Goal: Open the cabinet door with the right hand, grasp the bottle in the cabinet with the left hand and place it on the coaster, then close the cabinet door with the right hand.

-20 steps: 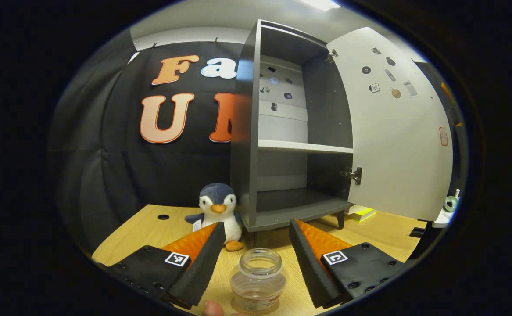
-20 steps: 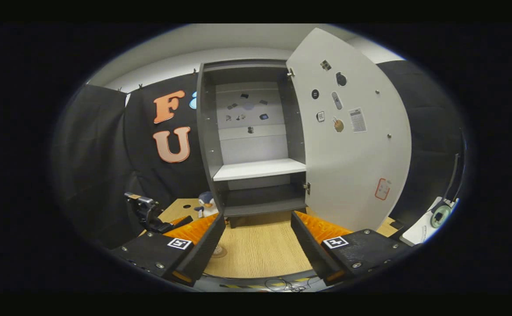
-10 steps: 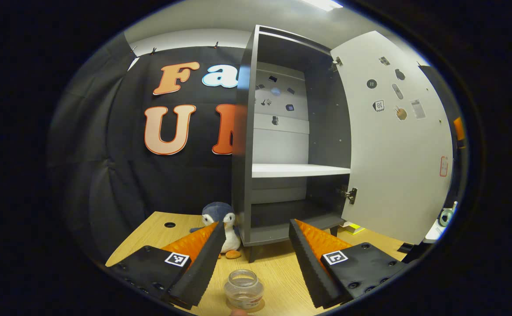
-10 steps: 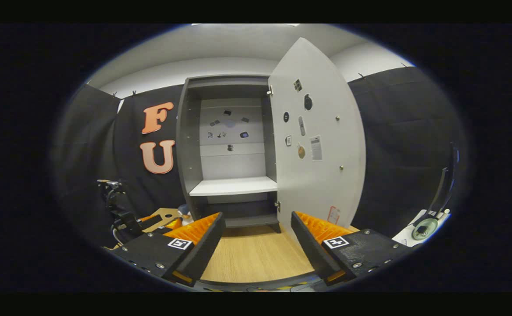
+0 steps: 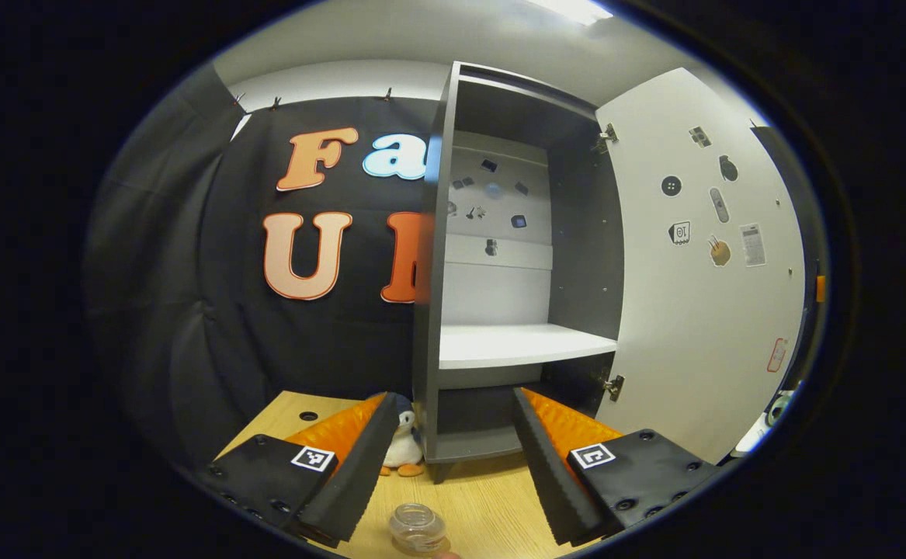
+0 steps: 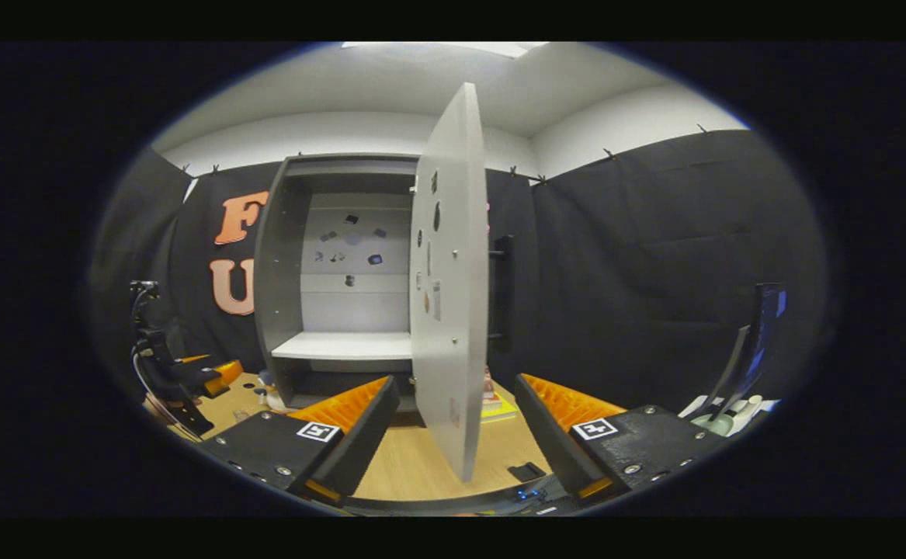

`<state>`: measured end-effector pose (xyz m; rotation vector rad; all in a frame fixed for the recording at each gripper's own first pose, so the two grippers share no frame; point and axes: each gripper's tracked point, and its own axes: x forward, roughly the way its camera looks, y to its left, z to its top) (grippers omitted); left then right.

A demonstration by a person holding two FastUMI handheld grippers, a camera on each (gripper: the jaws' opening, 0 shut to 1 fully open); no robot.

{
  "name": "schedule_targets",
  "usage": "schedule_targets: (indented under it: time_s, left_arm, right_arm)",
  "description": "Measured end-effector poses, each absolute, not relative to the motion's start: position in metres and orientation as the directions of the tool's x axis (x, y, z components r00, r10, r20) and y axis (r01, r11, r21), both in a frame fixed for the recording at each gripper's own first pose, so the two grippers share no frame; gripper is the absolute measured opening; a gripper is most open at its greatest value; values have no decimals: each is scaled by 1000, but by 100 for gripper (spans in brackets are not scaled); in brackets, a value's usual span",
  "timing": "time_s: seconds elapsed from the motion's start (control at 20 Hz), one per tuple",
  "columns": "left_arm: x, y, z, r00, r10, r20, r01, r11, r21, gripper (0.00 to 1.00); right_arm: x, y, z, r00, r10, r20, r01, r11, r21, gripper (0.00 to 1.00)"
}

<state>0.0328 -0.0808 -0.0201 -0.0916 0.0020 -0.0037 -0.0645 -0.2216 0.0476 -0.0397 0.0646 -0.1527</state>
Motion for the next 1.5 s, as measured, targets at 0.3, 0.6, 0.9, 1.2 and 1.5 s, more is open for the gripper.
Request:
schedule_targets:
  time_s: [0.3,0.6,0.9,1.2,1.5]
  left_arm:
    - [13,-100,8,999,37,9,-37,997,-75,95]
    - [3,-89,23,995,102,16,-100,989,-109,95]
    - [4,-69,26,990,139,23,-135,985,-105,94]
    - [7,-59,31,989,142,37,-137,984,-118,95]
    - [11,-31,28,988,153,39,-148,984,-101,94]
  right_arm:
    - [-50,-292,75,978,-207,-16,203,972,-118,93]
    - [-31,-284,68,993,-118,-32,115,991,-67,96]
    - [-26,-254,70,999,-14,-30,13,1000,-20,81]
    - [-12,-191,73,990,140,-13,-140,990,34,88]
    - [16,-122,82,972,236,14,-236,970,55,87]
